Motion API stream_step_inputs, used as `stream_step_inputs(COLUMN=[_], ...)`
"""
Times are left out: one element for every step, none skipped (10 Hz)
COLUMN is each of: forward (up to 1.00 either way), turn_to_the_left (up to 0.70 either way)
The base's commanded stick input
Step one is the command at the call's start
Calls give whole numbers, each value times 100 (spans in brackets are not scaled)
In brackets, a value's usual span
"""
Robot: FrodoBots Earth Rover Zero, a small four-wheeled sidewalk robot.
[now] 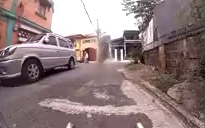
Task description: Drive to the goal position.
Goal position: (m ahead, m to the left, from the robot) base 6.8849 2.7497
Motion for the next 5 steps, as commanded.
stream_step_inputs(forward=[20, 21, 22, 22, 21], turn_to_the_left=[0, 0, 0, 0, 0])
